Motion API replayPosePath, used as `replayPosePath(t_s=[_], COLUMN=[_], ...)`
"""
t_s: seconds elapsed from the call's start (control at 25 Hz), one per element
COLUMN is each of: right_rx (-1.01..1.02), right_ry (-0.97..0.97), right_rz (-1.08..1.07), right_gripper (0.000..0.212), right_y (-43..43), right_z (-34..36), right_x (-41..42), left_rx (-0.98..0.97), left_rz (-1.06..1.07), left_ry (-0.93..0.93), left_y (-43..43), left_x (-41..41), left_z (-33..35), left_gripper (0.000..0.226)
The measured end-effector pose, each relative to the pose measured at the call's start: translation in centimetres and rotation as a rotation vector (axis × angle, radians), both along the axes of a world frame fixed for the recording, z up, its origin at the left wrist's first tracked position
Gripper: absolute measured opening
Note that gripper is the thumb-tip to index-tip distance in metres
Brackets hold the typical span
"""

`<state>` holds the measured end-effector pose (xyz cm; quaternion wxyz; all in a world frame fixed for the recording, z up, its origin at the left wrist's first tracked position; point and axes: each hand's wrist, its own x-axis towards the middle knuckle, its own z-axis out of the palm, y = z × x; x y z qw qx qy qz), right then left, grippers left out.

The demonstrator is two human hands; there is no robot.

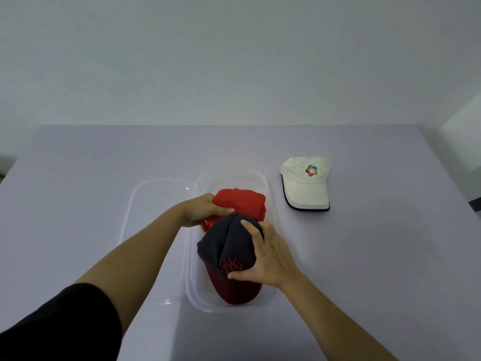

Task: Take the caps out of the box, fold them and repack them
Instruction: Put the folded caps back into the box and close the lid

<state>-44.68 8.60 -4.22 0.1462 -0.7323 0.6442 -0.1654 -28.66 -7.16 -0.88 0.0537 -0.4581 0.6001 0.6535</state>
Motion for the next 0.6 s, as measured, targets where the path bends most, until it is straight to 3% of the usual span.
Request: replayPosePath(t_s=[0.12,0.2,0.28,0.4,0.6], right_rx=[0.221,0.255,0.254,0.251,0.205], right_ry=[-0.020,-0.007,0.018,0.080,0.069], right_rz=[-0.060,-0.076,-0.098,-0.112,-0.170], right_gripper=[0.115,0.116,0.116,0.113,0.116], right_y=[-0.9,-1.7,-2.0,-1.8,-2.8], right_z=[0.6,0.7,0.6,0.0,-0.3], right_x=[-0.2,-0.1,0.2,0.8,0.0], left_rx=[0.024,0.035,-0.102,-0.477,-0.494], left_rz=[-0.053,0.063,0.198,0.073,0.045], left_ry=[-0.101,-0.082,-0.061,-0.186,-0.159], left_y=[-0.5,-0.6,-0.1,0.7,1.2], left_x=[0.6,0.6,-0.1,-0.1,0.3], left_z=[-0.4,-0.7,-0.4,-1.0,-1.9], left_gripper=[0.039,0.046,0.047,0.049,0.055])
